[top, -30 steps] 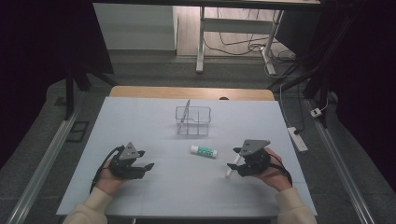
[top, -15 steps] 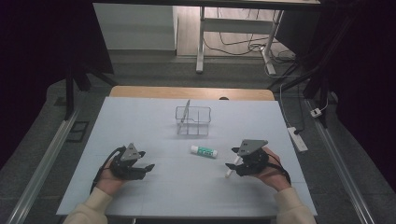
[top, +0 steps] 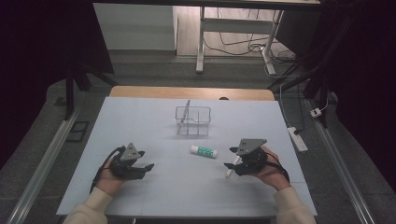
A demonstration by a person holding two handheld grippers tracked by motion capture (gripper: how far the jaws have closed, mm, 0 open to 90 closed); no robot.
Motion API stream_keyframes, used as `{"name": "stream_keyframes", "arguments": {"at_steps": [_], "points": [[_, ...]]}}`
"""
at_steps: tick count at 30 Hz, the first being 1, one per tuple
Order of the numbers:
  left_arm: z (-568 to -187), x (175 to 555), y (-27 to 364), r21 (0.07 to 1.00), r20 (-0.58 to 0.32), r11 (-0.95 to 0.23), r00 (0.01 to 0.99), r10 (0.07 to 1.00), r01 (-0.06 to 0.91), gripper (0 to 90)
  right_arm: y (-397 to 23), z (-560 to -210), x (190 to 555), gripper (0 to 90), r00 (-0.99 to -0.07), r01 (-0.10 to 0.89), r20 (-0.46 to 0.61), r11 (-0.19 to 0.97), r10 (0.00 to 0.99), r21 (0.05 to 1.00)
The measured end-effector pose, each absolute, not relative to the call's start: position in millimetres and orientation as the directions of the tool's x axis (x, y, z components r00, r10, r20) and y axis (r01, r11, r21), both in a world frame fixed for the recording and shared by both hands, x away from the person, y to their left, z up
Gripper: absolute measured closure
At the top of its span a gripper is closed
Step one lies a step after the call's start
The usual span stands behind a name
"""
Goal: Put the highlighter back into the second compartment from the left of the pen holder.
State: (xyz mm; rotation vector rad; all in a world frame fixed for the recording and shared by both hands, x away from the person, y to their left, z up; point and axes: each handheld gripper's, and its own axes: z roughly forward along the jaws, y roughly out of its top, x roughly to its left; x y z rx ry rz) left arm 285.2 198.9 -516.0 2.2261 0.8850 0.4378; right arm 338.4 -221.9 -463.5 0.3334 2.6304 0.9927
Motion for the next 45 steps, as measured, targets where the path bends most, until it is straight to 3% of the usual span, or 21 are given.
{"name": "stream_keyframes", "arguments": {"at_steps": [26,38,45], "points": [[-514.4,284.5,200.7,0.716,0.050,-0.519,0.708,0.704,0.466,36.8,-194.4,-466.4,348.1,39.0,-0.946,0.120,-0.156,0.752,0.286,0.648],[-514.2,284.4,201.1,0.719,0.048,-0.515,0.706,0.707,0.466,36.8,-208.9,-472.8,353.1,38.0,-0.975,0.087,-0.125,0.830,0.186,0.550],[-514.1,284.4,200.8,0.719,0.049,-0.517,0.707,0.705,0.465,36.8,-210.8,-473.1,353.2,38.1,-0.977,0.075,-0.127,0.835,0.171,0.545]]}}
